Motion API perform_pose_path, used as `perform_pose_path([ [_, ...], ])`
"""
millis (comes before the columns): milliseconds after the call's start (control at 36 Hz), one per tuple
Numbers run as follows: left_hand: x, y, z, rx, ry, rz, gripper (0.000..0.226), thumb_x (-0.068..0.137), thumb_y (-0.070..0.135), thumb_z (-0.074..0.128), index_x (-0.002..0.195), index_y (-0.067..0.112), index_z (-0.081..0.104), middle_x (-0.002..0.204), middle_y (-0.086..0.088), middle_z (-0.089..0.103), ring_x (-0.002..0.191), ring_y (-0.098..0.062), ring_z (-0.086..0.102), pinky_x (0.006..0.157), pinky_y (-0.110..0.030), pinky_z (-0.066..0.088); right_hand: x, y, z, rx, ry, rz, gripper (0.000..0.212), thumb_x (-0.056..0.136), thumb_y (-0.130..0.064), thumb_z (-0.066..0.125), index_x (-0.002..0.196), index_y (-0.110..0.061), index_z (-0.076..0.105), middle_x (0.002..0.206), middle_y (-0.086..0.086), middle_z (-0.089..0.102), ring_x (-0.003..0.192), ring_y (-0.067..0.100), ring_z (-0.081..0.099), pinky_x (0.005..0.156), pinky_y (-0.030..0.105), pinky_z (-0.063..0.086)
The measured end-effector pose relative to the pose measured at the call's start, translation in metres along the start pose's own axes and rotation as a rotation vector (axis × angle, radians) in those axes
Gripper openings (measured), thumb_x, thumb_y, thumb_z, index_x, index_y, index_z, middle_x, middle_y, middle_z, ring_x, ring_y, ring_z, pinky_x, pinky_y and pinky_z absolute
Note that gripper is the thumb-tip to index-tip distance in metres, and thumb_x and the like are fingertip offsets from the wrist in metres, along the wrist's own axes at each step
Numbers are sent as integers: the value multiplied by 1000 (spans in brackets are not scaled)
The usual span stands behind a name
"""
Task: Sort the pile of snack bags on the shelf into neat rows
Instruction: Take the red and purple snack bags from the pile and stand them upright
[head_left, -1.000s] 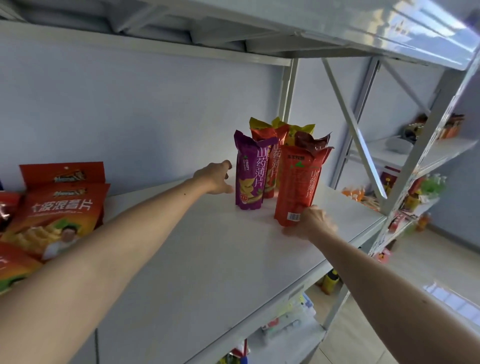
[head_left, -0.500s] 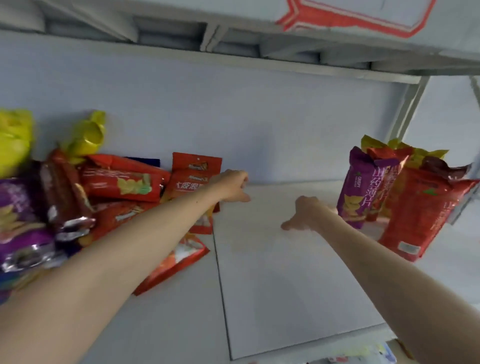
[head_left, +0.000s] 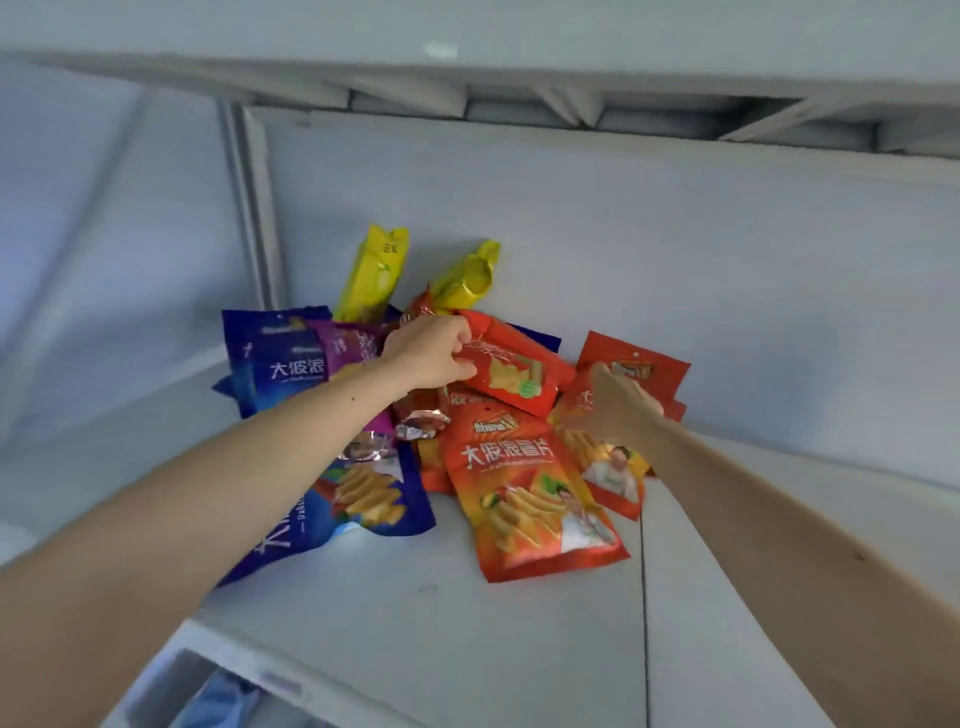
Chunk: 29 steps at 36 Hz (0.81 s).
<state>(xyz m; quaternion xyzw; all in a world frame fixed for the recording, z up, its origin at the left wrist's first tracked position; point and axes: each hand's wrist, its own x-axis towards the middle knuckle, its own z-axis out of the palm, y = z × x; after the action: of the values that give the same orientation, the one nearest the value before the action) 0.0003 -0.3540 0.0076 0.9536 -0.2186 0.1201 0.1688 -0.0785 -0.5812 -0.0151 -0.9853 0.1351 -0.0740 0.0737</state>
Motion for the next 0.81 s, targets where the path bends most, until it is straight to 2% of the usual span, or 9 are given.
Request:
perform_pose_path([
  [56, -1, -15, -5, 24, 35, -68, 52, 81, 46, 71, 122, 17, 56, 118, 1, 63, 107, -21, 61, 84, -38, 52, 12, -12, 6, -9, 12, -60, 83, 75, -48, 75, 138, -12, 37, 133, 9, 49, 116, 28, 52, 80, 39, 51],
  [83, -1, -20, -6, 34, 32, -105, 57, 82, 48, 70, 123, 12, 54, 119, -4, 61, 107, -25, 60, 82, -38, 51, 18, -18, 8, -24, 15, -86, 90, 75, -49, 76, 143, -11, 32, 139, 10, 44, 124, 30, 46, 92, 43, 49],
  [139, 0, -28, -5, 36, 2, -187, 68, 82, 54, 67, 126, 6, 48, 123, -13, 55, 109, -30, 57, 80, -38, 47, 27, -28, 12, -41, 6, -128, 97, 76, -50, 76, 148, -11, 25, 146, 10, 39, 132, 31, 39, 103, 46, 42],
  [306, 3, -31, 8, -92, -67, -341, 86, 90, 54, 58, 144, -3, 25, 137, -19, 50, 123, -33, 53, 94, -39, 46, 55, -44, 26, -78, -60, -181, 100, 78, -54, 73, 152, -13, 18, 151, 10, 37, 137, 35, 34, 106, 51, 36],
  [417, 7, -28, 14, -173, -99, -410, 97, 89, 55, 59, 151, -3, 11, 147, -19, 41, 130, -35, 47, 102, -41, 45, 64, -48, 32, -125, -42, -194, 91, 79, -51, 73, 147, -12, 27, 147, 12, 39, 134, 36, 36, 105, 49, 38],
  [528, 11, -22, 12, -172, -130, -448, 111, 82, 59, 66, 152, -4, 6, 151, -17, 36, 135, -32, 43, 103, -37, 41, 68, -51, 37, -221, 10, -214, 86, 77, -50, 75, 141, -9, 35, 140, 17, 36, 128, 35, 39, 104, 45, 39],
  [639, 16, -22, 13, -189, -158, -479, 125, 71, 63, 74, 153, -1, 4, 155, -14, 31, 138, -32, 38, 108, -39, 38, 70, -53, 39, -200, 25, -192, 83, 76, -47, 77, 138, -7, 38, 137, 17, 37, 125, 35, 40, 103, 44, 40],
  [750, 17, -15, 16, -225, -114, -484, 124, 74, 49, 78, 153, 2, -6, 159, -18, 13, 143, -35, 28, 110, -43, 34, 68, -50, 35, -156, 63, -159, 83, 80, -44, 76, 141, -9, 34, 138, 17, 43, 129, 37, 42, 105, 46, 37],
  [806, 18, -12, 13, -221, -58, -466, 123, 74, 43, 80, 153, 3, -6, 159, -20, 8, 141, -38, 30, 109, -44, 35, 65, -45, 31, -124, 90, -142, 78, 81, -45, 75, 139, -10, 35, 133, 15, 51, 125, 35, 46, 103, 45, 39],
])
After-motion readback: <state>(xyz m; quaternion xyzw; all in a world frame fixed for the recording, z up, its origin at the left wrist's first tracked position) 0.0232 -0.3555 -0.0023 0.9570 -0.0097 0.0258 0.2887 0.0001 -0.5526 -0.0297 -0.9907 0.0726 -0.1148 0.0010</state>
